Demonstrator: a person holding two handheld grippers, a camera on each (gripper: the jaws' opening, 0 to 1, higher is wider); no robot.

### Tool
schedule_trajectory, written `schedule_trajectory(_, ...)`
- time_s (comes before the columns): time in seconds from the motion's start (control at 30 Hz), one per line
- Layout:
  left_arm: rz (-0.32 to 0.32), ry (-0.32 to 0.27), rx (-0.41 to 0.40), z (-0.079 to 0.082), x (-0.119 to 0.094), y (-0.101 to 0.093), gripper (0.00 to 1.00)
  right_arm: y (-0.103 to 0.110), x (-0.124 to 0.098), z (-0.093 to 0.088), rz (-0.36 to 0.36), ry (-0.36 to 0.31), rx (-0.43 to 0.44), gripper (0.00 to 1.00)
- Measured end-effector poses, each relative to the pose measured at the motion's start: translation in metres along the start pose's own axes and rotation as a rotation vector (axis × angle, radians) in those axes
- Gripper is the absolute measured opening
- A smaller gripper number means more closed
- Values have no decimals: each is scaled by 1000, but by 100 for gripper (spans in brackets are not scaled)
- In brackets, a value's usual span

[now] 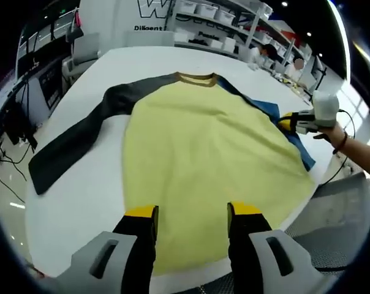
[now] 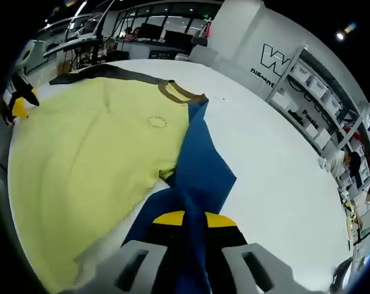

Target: Fold the garment on the visible template until the final outline fits inside the template.

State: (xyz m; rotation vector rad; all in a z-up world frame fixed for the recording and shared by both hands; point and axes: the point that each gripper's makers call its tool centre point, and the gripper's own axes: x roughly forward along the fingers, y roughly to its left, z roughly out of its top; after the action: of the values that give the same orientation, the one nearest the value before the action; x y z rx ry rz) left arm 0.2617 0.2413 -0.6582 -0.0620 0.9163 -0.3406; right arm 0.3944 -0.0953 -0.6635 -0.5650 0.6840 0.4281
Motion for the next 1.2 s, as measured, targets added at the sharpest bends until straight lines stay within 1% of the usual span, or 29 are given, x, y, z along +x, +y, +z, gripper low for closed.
schedule_trajectory(0.1,-5,17,-18,-5,1,-1,55,-7,-5,6,-10,-13,1,0)
schedule_trajectory(0.17,-5,34,-19,-10,2,-1,55,-13,-7,11,-11,-27,31,0)
schedule_trajectory(0.2,-3,30,-16,-10,1,-1,54,-15,-8,12,-7,-29,56,0)
schedule_trajectory(0.23,-5,28,-12,-10,0,-1,55,-20,-9,15,-4,-28,174,0)
schedule_trajectory(0.27,-12,33,-11,-11,0,-3,56,-23,-10,17,-6,-36,199,0)
schedule_trajectory(0.33,-12,33,-10,-12,0,-3,57,-35,-12,18,-42,-27,223,0)
schedule_trajectory(0.37,-12,38,-3,-13,-1,-3,57,-42,-12,17,-52,-7,213,0)
schedule_trajectory(0.47,-12,40,4,-13,0,-4,58,-54,-8,14,-57,22,223,0)
schedule_trajectory(0.57,-24,41,22,-13,0,-7,61,-69,-5,9,-71,61,224,0)
schedule_trajectory(0.73,-16,43,42,-14,0,-6,60,-86,3,8,-75,76,224,0)
schedule_trajectory(0.77,-15,41,40,-14,0,-6,60,-91,8,7,-79,92,215,0)
schedule_trajectory(0.83,-21,34,27,-13,0,-6,61,-95,11,6,-79,101,214,0)
schedule_trajectory(0.9,-28,28,12,-11,1,-7,62,-100,14,1,-74,142,225,0)
schedule_trajectory(1.0,-27,31,28,-12,1,-8,63,-107,18,-6,-65,183,258,0)
schedule_trajectory(1.03,-27,31,32,-12,1,-8,63,-110,20,-7,-66,183,266,0)
schedule_trajectory(1.1,-26,30,35,-12,1,-8,63,-113,25,-12,-49,205,272,0)
schedule_trajectory(1.2,-26,27,30,-12,2,-7,63,-116,32,-17,-27,224,229,0)
